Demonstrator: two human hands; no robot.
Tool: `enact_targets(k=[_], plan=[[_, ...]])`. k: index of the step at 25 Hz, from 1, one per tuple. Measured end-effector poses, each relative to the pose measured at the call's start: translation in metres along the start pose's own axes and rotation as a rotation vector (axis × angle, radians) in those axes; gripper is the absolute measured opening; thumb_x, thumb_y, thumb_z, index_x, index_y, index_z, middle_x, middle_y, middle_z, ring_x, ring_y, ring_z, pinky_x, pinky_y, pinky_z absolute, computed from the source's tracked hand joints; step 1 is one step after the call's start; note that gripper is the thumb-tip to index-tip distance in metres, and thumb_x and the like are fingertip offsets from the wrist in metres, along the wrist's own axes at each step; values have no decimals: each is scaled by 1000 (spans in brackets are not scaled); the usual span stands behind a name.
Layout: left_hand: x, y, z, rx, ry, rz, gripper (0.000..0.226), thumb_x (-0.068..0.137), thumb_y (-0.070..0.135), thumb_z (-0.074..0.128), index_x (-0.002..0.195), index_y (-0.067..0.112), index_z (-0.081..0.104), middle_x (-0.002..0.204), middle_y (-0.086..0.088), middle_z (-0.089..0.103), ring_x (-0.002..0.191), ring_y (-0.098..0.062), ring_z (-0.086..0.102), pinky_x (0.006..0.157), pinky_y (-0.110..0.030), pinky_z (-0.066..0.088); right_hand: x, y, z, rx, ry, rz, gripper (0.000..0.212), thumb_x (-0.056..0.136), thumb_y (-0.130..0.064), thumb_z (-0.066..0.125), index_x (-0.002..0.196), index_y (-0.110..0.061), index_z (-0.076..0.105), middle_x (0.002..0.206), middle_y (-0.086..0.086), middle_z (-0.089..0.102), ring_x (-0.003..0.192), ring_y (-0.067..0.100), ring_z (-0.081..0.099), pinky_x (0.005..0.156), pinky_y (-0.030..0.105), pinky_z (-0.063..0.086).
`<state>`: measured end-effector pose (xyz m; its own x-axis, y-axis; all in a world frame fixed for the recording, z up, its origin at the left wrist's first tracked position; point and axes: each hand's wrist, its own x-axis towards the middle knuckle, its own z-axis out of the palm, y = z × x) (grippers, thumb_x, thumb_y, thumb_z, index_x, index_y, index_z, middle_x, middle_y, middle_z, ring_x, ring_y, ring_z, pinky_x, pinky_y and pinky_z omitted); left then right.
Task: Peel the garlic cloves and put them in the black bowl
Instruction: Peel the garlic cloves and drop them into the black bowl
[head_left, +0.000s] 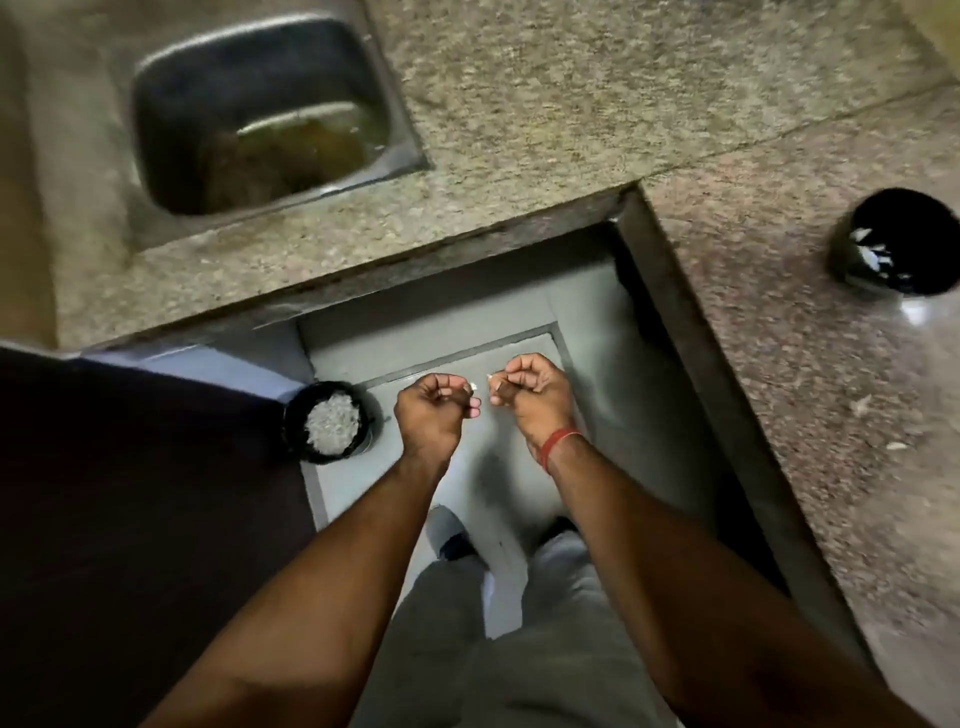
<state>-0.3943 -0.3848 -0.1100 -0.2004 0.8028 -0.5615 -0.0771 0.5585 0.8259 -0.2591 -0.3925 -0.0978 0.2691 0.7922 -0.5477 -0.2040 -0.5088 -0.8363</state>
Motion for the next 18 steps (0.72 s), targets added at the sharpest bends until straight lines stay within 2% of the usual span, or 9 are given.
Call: enact_targets(k=[6, 9, 12, 15, 18], plan=[[82, -39, -130, -154, 293, -65, 9, 90, -15, 63, 95, -9, 69, 73, -12, 70, 55, -20, 66, 62, -31, 60, 55, 69, 151, -237, -247, 69, 18, 81, 17, 72, 87, 0, 73, 75, 10, 71, 66, 22, 65, 66, 30, 61], [128, -72, -175, -222, 422, -128, 8, 90, -12, 66, 98, -11, 69, 76, -17, 71, 57, -20, 67, 65, -32, 60, 91, 117, 213, -318, -335, 109, 18, 82, 20, 68, 88, 4, 74, 73, 10, 71, 64, 20, 66, 68, 30, 62], [180, -106, -214, -325, 557, -183, 7, 89, -12, 66, 96, -13, 70, 72, -15, 71, 58, -18, 67, 65, -31, 59, 131, 181, 278, -417, -439, 140, 30, 84, 19, 66, 78, -9, 76, 70, 4, 73, 64, 18, 69, 72, 34, 64], [232, -146, -242, -367, 662, -227, 13, 89, -18, 60, 93, -9, 69, 56, -2, 67, 45, -7, 63, 47, -18, 52, 176, 243, 330, -530, -472, 147, 40, 83, 16, 66, 70, -20, 77, 72, 4, 75, 69, 23, 72, 77, 43, 63], [274, -189, -263, -479, 733, -312, 17, 89, -17, 58, 91, -5, 69, 58, -5, 67, 44, -9, 62, 44, -21, 52, 215, 298, 360, -670, -516, 79, 35, 77, 0, 67, 64, -31, 78, 75, 1, 77, 76, 25, 76, 83, 46, 63]])
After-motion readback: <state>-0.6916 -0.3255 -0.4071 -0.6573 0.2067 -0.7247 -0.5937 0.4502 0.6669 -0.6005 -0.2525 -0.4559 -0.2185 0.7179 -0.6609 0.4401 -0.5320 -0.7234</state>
